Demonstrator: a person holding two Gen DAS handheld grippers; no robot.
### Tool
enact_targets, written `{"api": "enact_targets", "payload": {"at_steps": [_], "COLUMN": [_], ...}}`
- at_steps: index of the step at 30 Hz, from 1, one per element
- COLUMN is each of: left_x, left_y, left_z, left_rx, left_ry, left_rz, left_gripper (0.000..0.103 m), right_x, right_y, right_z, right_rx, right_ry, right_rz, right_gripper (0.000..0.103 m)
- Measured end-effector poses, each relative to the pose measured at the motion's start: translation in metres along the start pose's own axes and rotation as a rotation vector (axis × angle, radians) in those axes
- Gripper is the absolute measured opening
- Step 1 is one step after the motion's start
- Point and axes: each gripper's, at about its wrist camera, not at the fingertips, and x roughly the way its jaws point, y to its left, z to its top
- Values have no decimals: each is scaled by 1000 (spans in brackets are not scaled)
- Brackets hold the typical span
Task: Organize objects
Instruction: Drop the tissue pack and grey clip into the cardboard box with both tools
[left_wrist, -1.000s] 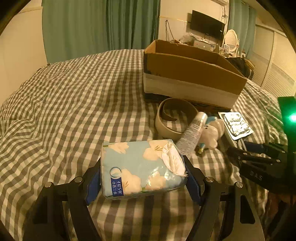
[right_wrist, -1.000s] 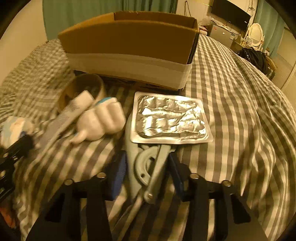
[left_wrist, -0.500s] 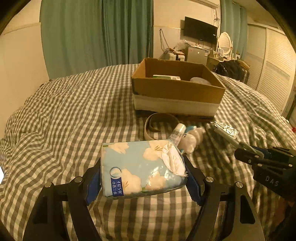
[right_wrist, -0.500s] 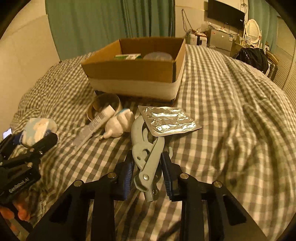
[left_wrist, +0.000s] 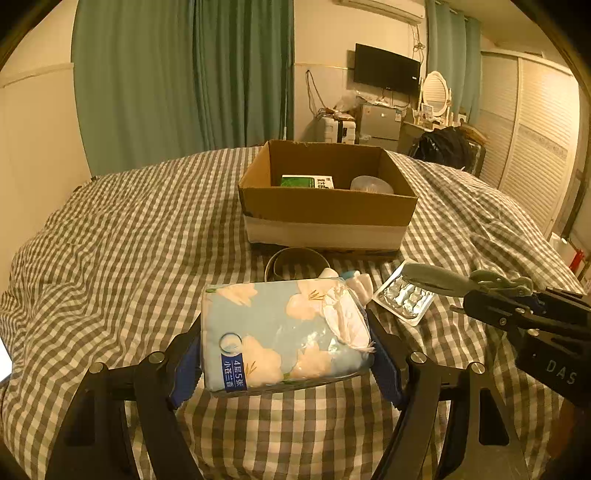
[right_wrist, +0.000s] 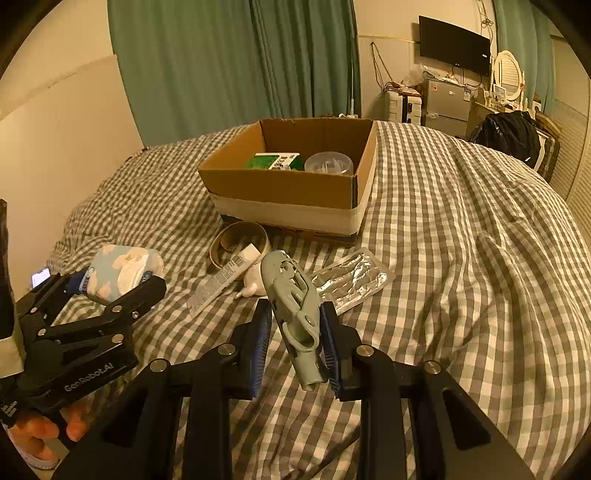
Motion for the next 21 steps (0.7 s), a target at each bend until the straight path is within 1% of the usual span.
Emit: {"api": "enact_targets", "payload": {"at_steps": [3,5,7,9,11,15,17,19,21], "left_x": [0,1,1,0,3,20,30,48,66], "left_y": [-1,-2,-4,-6,-8,-8,-8,-7,-8], "left_z": [8,18,34,56,71,105,116,131,141], "left_rx": [-9,-9,-4,9,16,19,15,18,21], "left_ry": [-9,-23,-54,-103,-121,-146,-150,-149,-141], "left_rz": [-6,-11,-19,-30,-36,-50,-60,-76,-72], "left_gripper": [78,78,78,78,78,78,78,78,78], "right_x": [-11,-20,-25,-31,-33,-24,-15,-5,10], "right_y": [0,2,3,3,1,-3,-7,-9,-12], "right_z": [7,19,30,47,65,97,116,130,147], "right_rx": [0,-16,-34,-47,-54,-67,-63,-69,-79], "right_ry": [-32,-65,-97,-131,-156,-181,-189,-187,-179], "right_rz": [17,20,14,14,12,1,7,-2,-17], "right_gripper": [26,26,26,26,26,26,26,26,26]}}
